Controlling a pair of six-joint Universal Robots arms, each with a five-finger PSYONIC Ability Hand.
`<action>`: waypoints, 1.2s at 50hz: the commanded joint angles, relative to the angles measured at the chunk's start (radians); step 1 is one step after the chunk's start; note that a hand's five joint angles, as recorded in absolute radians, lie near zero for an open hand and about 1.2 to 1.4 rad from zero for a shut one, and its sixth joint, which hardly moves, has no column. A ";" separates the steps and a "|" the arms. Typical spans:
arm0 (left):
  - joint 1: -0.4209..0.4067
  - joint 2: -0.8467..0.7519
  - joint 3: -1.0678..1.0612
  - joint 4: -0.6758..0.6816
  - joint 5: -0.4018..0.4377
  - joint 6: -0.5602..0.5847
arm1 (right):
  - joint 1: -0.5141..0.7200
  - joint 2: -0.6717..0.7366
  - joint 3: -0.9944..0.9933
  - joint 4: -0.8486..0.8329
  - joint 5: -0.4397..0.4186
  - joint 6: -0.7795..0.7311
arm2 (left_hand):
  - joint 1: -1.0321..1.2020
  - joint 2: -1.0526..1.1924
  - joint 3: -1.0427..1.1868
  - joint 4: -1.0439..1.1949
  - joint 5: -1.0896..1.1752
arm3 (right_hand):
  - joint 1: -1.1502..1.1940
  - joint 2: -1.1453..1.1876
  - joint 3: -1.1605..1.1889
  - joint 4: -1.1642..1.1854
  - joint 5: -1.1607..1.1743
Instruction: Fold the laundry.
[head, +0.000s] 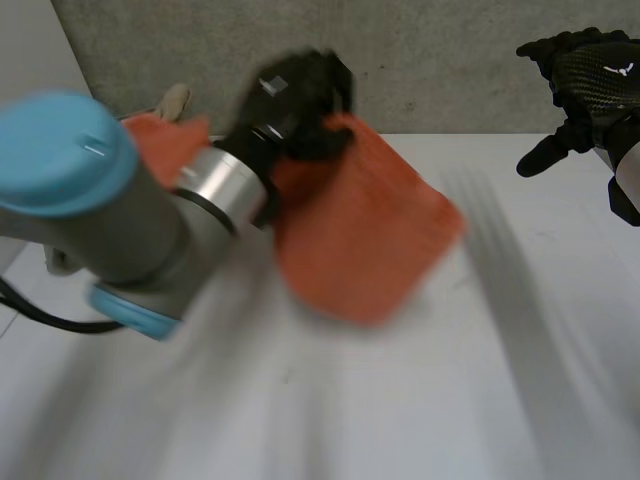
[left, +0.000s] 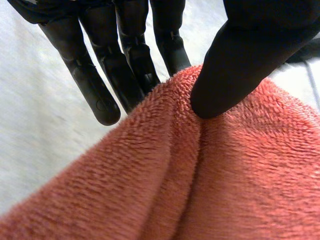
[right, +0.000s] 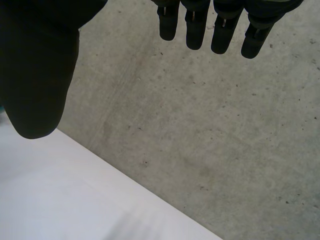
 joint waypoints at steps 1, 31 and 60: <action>-0.098 -0.235 0.072 -0.063 -0.015 0.118 | 0.000 0.011 -0.007 0.035 0.000 -0.027 | 0.244 0.200 0.203 0.199 0.259 | -0.058 -0.039 -0.037 -0.035 -0.049; 0.240 0.187 -0.471 -0.169 -0.004 0.594 | 0.091 0.176 0.160 0.234 -0.052 -0.590 | -0.921 -0.965 -0.962 -0.966 -0.906 | -0.058 -0.039 -0.037 -0.035 -0.049; 0.419 -0.102 -0.365 -0.129 0.073 0.945 | 0.077 0.350 0.252 -0.044 -0.074 -0.591 | 0.244 0.200 0.203 0.199 0.259 | 0.806 0.825 0.827 0.829 0.815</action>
